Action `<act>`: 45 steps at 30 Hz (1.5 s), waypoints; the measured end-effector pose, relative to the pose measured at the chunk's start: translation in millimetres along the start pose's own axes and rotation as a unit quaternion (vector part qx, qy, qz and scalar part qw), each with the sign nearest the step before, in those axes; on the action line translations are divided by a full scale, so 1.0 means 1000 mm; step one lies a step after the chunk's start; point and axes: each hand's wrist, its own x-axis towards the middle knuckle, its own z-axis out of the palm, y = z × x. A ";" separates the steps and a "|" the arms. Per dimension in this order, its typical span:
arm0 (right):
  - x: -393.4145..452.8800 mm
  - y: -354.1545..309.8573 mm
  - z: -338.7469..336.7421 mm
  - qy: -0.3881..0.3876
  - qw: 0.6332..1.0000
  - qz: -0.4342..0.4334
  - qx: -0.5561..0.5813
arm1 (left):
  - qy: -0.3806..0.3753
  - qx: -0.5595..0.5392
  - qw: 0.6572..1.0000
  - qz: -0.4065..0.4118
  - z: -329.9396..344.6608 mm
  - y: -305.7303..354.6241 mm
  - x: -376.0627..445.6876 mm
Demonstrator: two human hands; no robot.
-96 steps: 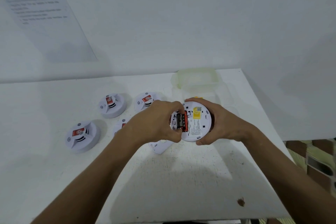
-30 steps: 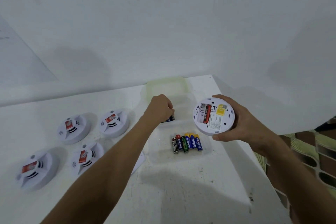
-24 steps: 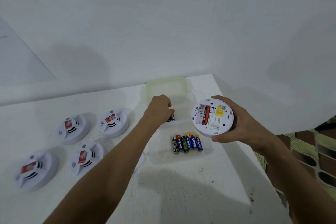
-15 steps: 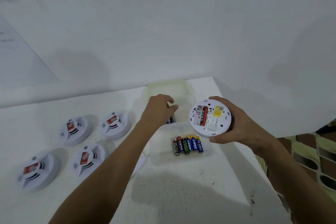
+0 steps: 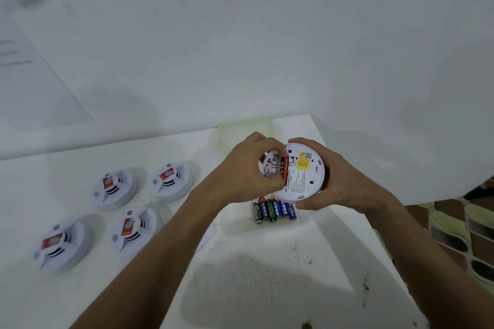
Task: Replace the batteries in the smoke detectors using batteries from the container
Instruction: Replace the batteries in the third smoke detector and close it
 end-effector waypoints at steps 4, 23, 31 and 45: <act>0.002 -0.001 0.005 0.002 1.000 -0.008 -0.022 | 0.003 0.002 1.000 -0.023 0.004 0.003 -0.002; 0.016 0.009 0.010 0.022 0.998 -0.007 -0.051 | 0.003 0.027 0.999 -0.045 0.008 -0.008 0.002; 0.012 0.015 0.006 0.014 0.999 0.000 -0.049 | 0.017 -0.021 0.998 -0.050 0.018 -0.018 0.001; 0.002 0.019 -0.008 0.059 0.997 0.015 -0.041 | 0.220 -0.215 0.944 -0.119 0.014 -0.032 0.024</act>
